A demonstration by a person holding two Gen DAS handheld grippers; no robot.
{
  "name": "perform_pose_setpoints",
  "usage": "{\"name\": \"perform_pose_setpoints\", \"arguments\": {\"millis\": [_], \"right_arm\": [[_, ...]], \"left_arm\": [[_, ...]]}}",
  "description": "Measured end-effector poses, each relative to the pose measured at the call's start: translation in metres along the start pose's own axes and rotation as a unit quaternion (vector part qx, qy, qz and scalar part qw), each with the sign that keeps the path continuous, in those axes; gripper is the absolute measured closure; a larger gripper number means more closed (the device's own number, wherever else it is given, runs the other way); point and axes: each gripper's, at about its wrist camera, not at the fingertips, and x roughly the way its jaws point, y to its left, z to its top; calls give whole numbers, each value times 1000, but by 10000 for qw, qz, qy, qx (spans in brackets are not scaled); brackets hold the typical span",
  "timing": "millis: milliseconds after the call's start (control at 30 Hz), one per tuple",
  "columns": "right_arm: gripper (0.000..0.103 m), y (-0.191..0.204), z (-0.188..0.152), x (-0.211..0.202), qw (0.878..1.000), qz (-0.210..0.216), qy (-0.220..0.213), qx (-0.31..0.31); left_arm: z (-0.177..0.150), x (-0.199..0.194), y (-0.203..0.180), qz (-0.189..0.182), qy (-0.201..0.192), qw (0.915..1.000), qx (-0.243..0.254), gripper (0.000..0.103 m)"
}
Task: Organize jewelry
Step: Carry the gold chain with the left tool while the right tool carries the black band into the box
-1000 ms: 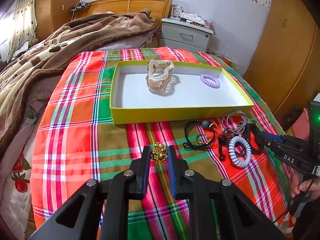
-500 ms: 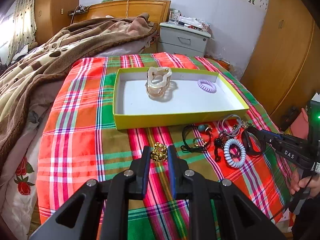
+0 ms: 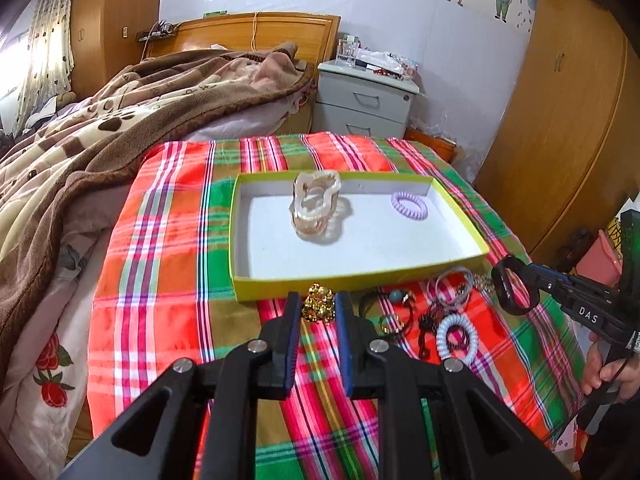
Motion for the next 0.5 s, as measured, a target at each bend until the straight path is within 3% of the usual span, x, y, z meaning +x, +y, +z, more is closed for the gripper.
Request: {"name": "perform_pose_setpoints", "arguments": {"millis": [500], "right_arm": [[93, 3, 79, 34, 9995, 202, -176, -152]], "left_arm": [[42, 35, 5, -1, 12, 10000, 21, 85]]}}
